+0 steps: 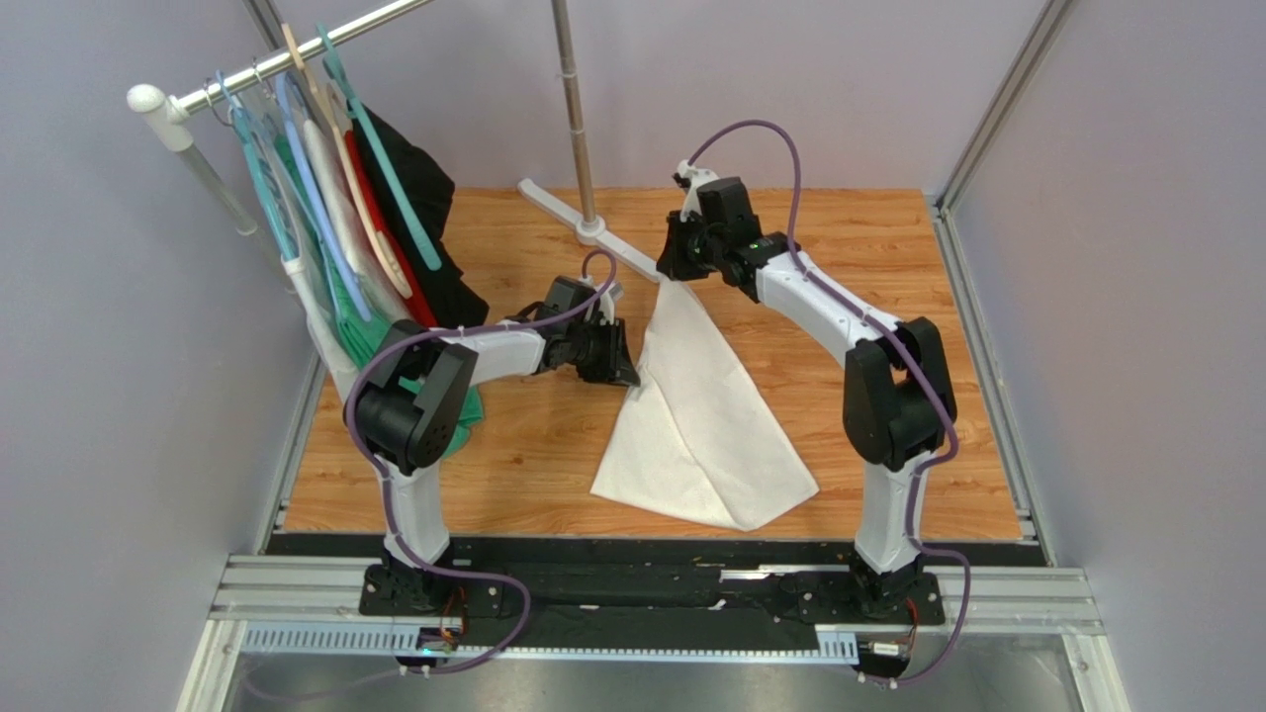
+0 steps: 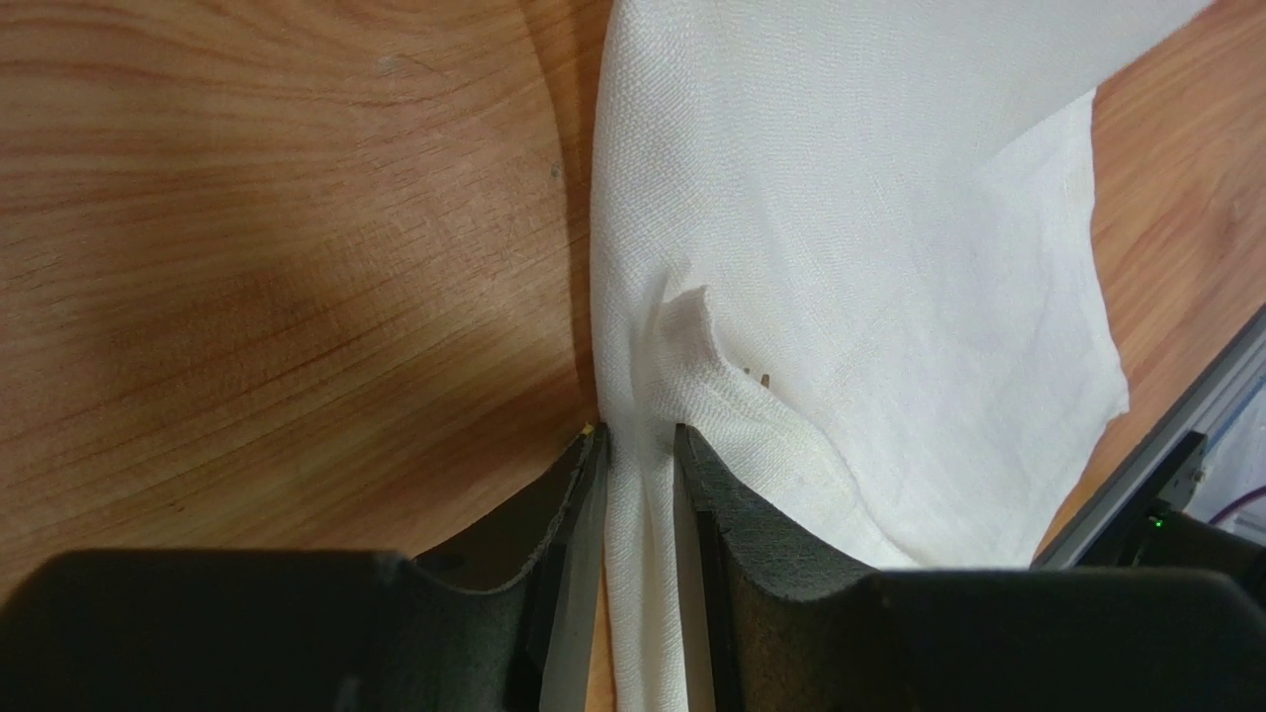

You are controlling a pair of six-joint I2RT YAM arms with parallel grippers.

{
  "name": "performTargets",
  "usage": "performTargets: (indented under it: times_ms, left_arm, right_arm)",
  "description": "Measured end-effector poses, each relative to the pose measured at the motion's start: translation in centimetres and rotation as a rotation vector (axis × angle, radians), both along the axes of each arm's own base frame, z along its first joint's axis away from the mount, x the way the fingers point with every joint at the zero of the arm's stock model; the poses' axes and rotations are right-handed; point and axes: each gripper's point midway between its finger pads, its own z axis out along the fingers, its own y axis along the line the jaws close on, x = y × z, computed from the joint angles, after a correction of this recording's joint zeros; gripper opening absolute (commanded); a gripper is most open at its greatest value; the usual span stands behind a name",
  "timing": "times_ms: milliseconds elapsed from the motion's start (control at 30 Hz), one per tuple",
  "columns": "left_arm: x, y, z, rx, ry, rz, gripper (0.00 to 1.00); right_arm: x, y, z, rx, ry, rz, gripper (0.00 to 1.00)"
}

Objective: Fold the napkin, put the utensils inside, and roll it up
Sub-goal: Fold the napkin

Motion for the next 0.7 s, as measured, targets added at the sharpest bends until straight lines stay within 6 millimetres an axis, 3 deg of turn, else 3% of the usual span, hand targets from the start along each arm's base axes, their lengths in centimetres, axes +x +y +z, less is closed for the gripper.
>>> performTargets:
  times_ms: [300, 700]
  left_arm:
    - [0.2, 0.0, 0.0, 0.003, -0.007, 0.006, 0.32]
    - [0.5, 0.3, 0.0, 0.003, -0.027, 0.023, 0.32]
  right_arm:
    - [-7.1, 3.1, 2.6, -0.039, -0.057, 0.061, 0.00]
    - [-15.1, 3.4, 2.6, -0.093, -0.075, 0.066, 0.00]
